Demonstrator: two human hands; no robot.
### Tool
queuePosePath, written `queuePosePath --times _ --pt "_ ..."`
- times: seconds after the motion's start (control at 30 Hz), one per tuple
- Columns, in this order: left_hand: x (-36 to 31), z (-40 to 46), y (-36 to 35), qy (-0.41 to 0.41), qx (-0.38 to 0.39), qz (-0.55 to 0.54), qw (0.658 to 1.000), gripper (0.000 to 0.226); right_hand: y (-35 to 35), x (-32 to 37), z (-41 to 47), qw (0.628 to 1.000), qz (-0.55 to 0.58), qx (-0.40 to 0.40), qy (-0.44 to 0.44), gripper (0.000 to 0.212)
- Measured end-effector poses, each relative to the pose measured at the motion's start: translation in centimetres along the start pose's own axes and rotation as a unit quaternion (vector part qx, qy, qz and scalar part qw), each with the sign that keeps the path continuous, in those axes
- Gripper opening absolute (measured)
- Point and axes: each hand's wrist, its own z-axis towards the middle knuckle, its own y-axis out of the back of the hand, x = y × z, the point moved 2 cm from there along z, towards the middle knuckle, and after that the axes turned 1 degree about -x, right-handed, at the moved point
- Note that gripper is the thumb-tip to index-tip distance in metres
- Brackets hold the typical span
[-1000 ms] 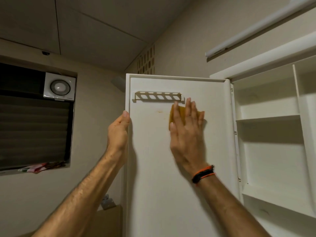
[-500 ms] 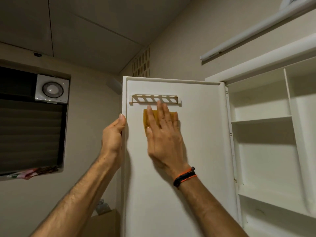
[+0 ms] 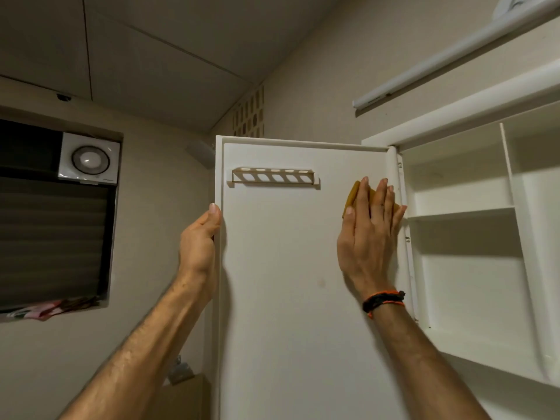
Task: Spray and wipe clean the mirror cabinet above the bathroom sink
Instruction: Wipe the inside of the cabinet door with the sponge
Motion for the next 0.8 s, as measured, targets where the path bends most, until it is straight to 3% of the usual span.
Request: queuePosePath --times 0.1,0.27,0.57,0.8 --pt "-0.4 -0.2 0.0 -0.001 0.012 0.022 1.000 0.029 0.0 -0.3 0.0 1.000 0.006 0.006 0.014 0.055" --pt "-1.8 0.3 -1.0 0.016 0.023 0.019 0.999 0.040 0.3 -1.2 0.7 0.998 0.000 0.032 0.059 0.056" --pt "-6.5 4.5 -4.2 -0.039 -0.042 0.067 0.996 0.037 0.1 -1.1 4.7 0.995 -0.013 0.019 0.099 0.056" --pt "-6.0 4.7 -4.0 -0.038 -0.035 0.045 0.998 0.033 -0.3 -0.5 6.9 0.995 -0.024 0.013 0.099 0.058"
